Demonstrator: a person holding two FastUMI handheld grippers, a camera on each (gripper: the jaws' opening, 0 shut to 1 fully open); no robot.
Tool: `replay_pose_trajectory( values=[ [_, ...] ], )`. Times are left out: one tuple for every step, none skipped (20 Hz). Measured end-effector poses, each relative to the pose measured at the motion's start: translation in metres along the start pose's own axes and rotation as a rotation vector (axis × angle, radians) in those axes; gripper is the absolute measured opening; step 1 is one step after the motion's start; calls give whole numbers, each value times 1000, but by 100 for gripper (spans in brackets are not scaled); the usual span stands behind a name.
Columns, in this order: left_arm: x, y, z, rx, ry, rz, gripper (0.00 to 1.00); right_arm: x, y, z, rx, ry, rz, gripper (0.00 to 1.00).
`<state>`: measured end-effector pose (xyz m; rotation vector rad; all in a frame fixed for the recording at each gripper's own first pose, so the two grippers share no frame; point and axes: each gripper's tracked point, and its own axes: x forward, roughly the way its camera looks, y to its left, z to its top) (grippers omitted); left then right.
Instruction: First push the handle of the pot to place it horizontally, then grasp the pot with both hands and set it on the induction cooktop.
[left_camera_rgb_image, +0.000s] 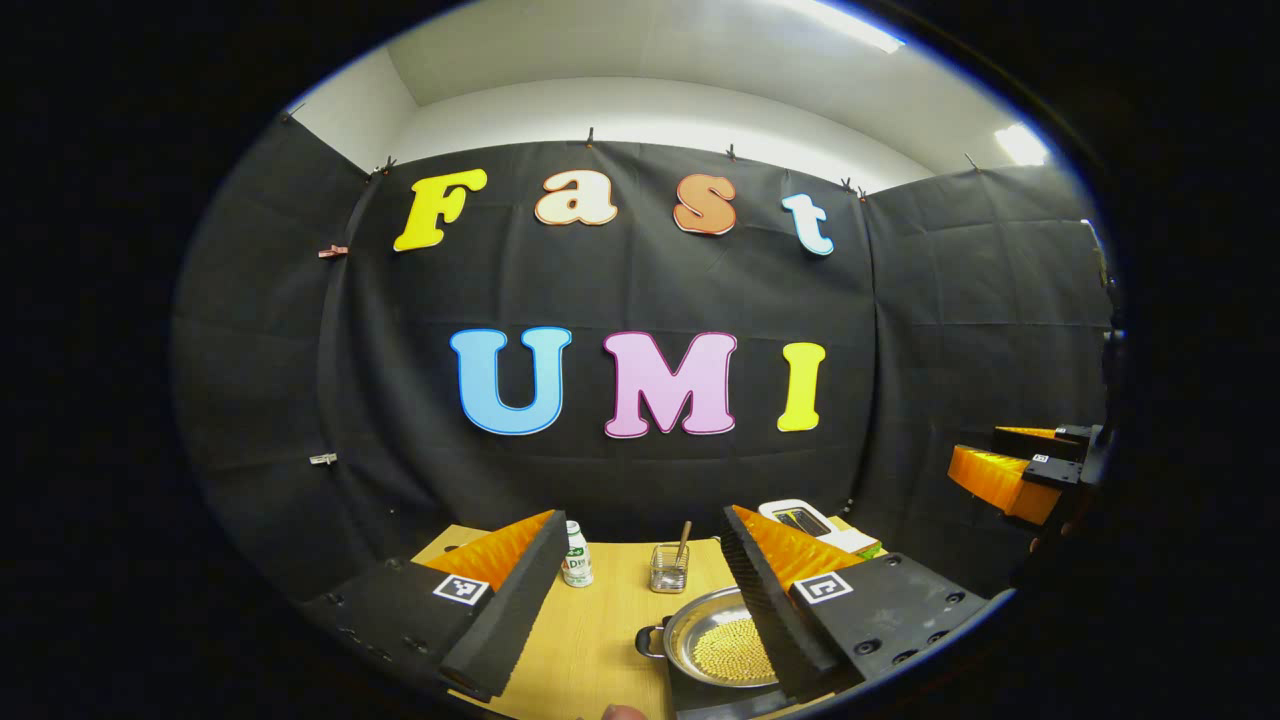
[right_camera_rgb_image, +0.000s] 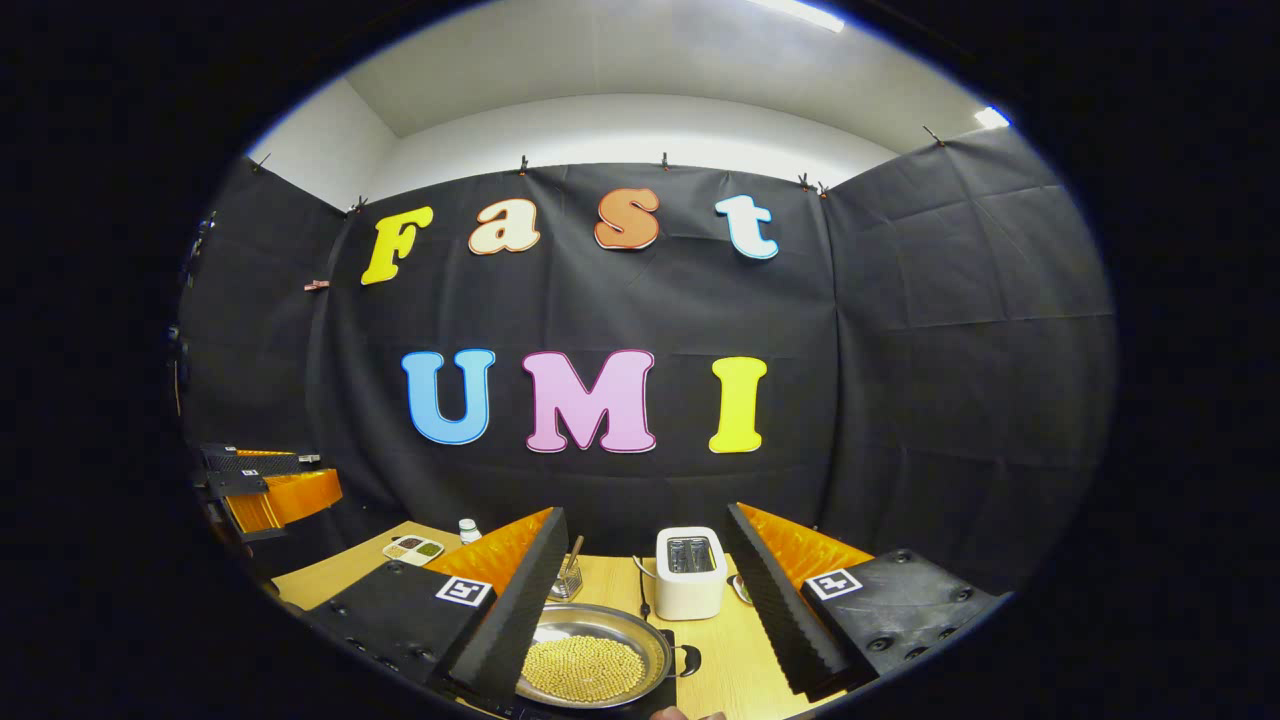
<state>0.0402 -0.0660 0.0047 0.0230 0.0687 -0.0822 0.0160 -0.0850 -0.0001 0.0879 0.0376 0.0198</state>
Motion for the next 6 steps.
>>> replay_pose_trajectory(
  values=[
    [0,-2,0,-3,1,-3,95,0,-1,-1,2,-1,-3,98],
    [1,-2,-2,-4,4,-5,95,0,-3,-1,3,-2,-6,98],
    [1,-2,-3,-4,8,-6,95,-1,-5,-1,4,-2,-9,98],
    [1,-2,-3,-4,11,-6,95,-1,-5,-3,3,1,-8,98],
    [2,-3,-2,-2,12,-6,95,-1,-5,-4,3,3,-9,98],
    [2,-2,-3,-1,13,-7,95,-1,-6,-4,2,3,-8,98]
  ],
)
